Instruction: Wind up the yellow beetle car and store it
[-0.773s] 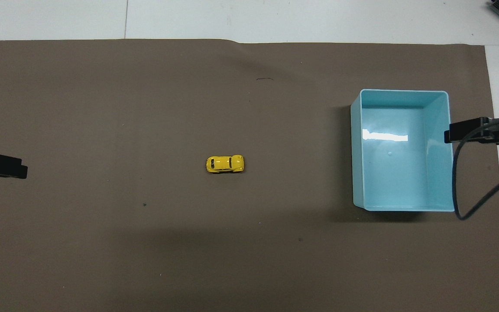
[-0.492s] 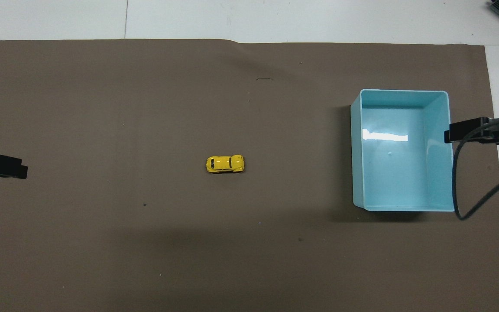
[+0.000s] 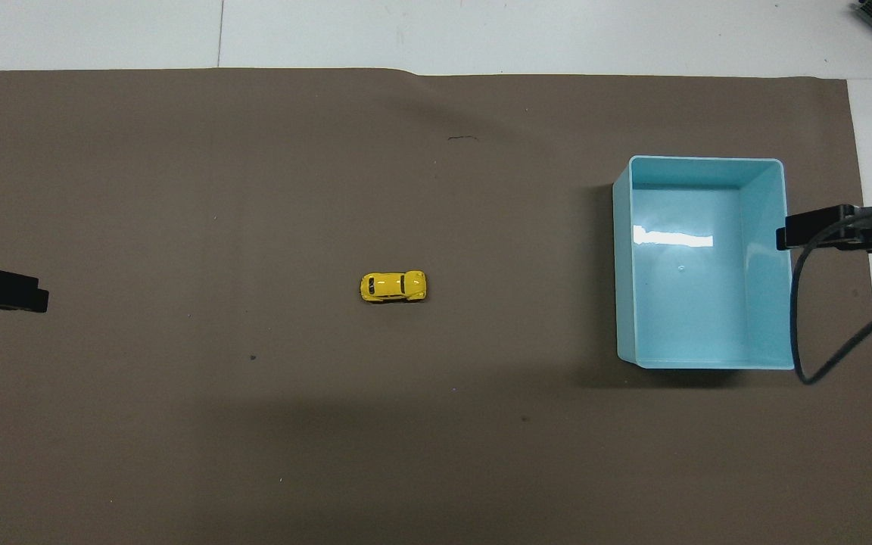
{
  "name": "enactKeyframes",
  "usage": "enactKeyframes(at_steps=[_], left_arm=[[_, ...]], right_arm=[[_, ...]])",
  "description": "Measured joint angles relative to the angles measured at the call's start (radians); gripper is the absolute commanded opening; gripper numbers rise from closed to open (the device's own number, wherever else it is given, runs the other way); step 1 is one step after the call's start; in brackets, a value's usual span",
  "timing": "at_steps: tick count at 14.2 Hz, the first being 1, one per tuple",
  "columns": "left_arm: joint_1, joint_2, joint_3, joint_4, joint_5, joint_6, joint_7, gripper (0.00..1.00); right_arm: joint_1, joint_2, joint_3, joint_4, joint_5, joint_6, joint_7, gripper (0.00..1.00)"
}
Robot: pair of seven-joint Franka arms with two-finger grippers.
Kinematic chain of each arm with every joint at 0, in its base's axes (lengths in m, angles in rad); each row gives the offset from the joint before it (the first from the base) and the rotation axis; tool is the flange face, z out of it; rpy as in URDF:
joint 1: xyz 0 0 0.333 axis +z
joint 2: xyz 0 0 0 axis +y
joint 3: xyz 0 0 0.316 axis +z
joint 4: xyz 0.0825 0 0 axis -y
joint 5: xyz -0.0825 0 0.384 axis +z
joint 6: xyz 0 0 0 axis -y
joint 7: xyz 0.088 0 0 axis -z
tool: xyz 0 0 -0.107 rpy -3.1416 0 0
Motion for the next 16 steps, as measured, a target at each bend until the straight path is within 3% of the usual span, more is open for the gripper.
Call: enactKeyframes(at_steps=[16], left_arm=[[-0.006, 0.011, -0.010, -0.006, -0.001, 0.015, 0.000, 1.00]], right_arm=[[0.000, 0.000, 0.000, 0.000, 0.000, 0.000, 0.000, 1.00]])
